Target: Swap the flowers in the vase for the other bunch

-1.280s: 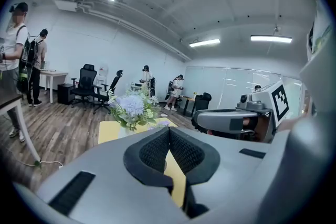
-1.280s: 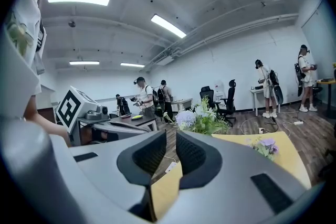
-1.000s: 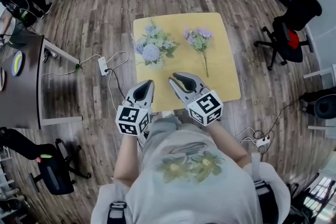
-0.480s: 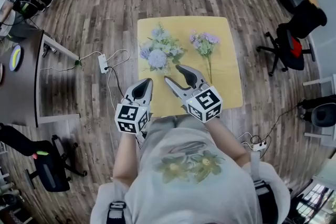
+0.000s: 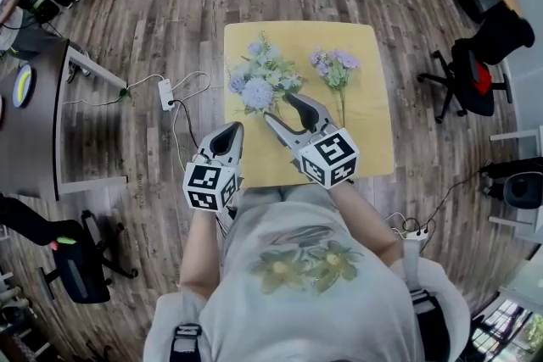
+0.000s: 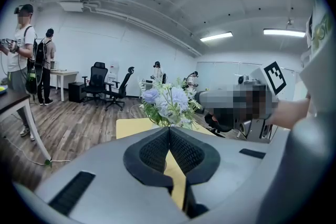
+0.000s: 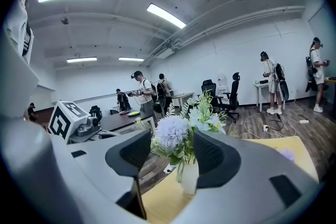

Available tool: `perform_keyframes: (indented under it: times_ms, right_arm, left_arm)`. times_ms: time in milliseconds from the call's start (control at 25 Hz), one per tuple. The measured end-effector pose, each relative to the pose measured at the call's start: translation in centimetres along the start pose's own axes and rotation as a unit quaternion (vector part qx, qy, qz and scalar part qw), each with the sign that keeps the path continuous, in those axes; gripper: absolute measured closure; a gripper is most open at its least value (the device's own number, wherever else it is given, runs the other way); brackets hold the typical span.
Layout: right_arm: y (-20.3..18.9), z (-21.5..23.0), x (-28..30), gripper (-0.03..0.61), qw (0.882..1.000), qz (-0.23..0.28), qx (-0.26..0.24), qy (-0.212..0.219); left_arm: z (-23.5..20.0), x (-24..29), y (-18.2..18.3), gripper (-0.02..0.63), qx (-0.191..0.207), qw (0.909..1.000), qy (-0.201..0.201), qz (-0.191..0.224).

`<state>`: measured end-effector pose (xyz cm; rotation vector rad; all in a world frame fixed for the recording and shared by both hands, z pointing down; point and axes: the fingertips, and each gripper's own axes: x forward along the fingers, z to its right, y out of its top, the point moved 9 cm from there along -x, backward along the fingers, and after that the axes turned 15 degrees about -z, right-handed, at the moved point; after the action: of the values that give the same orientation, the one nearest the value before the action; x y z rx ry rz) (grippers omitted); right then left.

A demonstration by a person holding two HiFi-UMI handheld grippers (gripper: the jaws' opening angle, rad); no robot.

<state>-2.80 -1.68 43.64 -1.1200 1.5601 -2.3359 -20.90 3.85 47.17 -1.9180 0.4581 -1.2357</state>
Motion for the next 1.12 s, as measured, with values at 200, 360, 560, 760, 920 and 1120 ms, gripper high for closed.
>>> perform_keyframes:
  times_ms: [200, 360, 560, 760, 920, 1120]
  right_arm:
    - [1.1, 0.1, 0.9, 0.345, 1.000, 0.000, 0.017, -0.001]
    - [1.8, 0.2, 1.9, 0.345, 0.999, -0.012, 0.029, -0.014]
    - [2.0, -0.2, 4.0, 0.344, 0.998, -0.039, 0.017, -0.037]
    - [2.1, 0.1, 5.2, 0.347, 0.995, -0.070, 0.000, -0.067]
    - [1.9, 0.1, 5.2, 0.503, 0.994, -0.065, -0.025, -0.078]
    - [1.6, 1.1, 4.5, 0.526, 0.997, -0.055, -0.035, -0.052]
  left_arm:
    - [-0.2, 0.9, 0.3, 0.596, 0.000, 1.0000, -0.001, -0.004]
    - [-0.2, 1.6, 0.6, 0.597, -0.001, 1.0000, -0.003, -0.007]
    - [-0.4, 1.9, 0.5, 0.596, -0.003, 0.9999, -0.002, -0.010]
    - [-0.5, 2.2, 0.5, 0.597, -0.003, 0.9999, 0.001, -0.016]
    - [-0.5, 2.4, 0.2, 0.597, -0.005, 0.9999, 0.001, -0.017]
    - [0.0, 3.1, 0.6, 0.597, -0.006, 0.9998, 0.001, -0.019]
